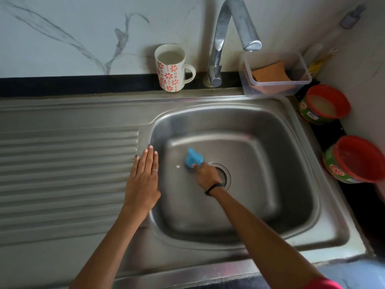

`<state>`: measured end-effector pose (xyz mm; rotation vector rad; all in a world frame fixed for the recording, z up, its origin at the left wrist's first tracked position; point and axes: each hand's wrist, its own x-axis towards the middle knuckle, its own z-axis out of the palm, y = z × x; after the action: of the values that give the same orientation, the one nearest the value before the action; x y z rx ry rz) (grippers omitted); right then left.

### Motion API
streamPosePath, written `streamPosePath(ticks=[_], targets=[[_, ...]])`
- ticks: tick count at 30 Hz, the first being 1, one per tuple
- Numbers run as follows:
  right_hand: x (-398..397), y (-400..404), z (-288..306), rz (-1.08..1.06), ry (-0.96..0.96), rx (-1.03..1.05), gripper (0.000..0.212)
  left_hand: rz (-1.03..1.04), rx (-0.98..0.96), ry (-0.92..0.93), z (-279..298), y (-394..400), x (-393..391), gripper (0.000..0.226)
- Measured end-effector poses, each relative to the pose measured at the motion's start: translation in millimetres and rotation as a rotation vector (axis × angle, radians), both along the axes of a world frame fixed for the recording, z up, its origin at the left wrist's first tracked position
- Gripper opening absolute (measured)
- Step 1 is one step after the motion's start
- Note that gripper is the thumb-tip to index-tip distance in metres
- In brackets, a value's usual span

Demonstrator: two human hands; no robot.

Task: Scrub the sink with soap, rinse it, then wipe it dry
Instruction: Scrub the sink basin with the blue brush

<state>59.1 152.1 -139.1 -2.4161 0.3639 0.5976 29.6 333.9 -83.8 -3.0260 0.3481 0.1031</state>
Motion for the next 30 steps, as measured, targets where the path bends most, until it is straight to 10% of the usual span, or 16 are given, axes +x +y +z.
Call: streamPosePath(ticks=[6, 30], targets=[[7, -50, 3, -0.445, 0.038, 0.117, 0.042, 0.006, -0.011, 0.03, 4, -1, -2, 0.095], [-33, 49, -9, 0.142, 0.039, 0.029, 0.045, 0.007, 0.026, 0.023, 5, -1, -2, 0.098]])
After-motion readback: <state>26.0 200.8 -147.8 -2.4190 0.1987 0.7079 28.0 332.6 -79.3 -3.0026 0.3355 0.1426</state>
